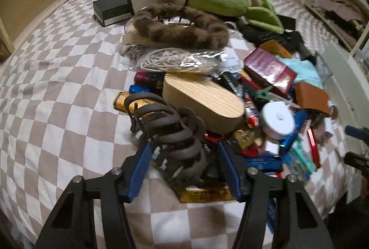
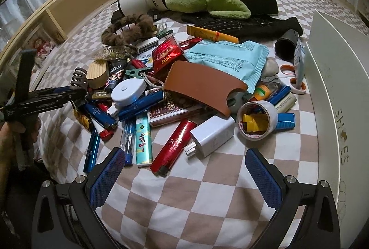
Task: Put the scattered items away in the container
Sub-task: 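Lower the left gripper onto the dark claw clip while the right lowers onto the white power bank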
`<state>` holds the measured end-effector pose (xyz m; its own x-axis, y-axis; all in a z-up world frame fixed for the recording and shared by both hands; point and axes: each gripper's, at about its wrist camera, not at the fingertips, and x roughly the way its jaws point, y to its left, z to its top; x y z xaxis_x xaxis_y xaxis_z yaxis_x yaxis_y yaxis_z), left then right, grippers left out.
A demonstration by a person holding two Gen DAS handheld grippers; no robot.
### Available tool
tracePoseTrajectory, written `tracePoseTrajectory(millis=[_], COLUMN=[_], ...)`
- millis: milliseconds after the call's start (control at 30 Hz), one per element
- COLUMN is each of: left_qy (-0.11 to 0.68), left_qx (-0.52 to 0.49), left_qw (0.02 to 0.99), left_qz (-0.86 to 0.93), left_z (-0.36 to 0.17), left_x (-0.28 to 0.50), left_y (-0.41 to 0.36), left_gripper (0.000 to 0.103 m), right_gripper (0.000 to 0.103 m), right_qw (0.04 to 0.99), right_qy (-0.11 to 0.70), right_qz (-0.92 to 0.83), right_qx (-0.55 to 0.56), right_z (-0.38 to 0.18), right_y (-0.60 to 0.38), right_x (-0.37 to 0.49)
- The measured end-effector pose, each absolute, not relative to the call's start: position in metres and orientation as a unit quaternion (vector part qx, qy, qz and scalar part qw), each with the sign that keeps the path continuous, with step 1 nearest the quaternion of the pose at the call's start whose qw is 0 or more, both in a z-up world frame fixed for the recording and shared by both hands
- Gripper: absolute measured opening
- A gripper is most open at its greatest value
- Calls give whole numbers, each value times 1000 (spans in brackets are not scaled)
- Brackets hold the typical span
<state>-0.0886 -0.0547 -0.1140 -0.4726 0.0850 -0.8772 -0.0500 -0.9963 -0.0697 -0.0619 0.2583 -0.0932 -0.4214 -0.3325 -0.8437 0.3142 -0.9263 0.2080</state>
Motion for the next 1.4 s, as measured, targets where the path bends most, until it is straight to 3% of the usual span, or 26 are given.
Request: tracePoseTrajectory(millis=[300,500,767,867,1133,1167,1233,1400], left_qy=[-43,-38,-28,-29,-23,-22,-21,-23], left_qx=[-516,-516,-523,-523,-520,-520,-520,-520], left_qw=[35,30,35,36,33,33,32,30], left_qz=[855,855,851,851,853,853,854,853], left_z=[-107,-106,-114,-114,-112,-113,-113,-114], left_x=[-75,-71,-73,-73,-76,-76,-76,-76], left_y=[-73,-75,-69,-70,-69,-69,-68,-66], left_gripper=[37,37,37,37,38,38,38,38], right_gripper=[103,103,103,102,96,94,76,56], right_qw=[182,203,307,314,296,301,303,306], right_qy=[-22,-25,14,-17,44,51,73,65], right_qz=[-845,-848,-822,-801,-810,-809,-802,-789], right_qx=[503,489,480,509,505,503,509,529], right_z=[-98,-96,-95,-106,-120,-120,-122,-121], right_y=[269,277,264,265,256,255,250,259], right_x=[-65,-73,-87,-98,-113,-113,-113,-107])
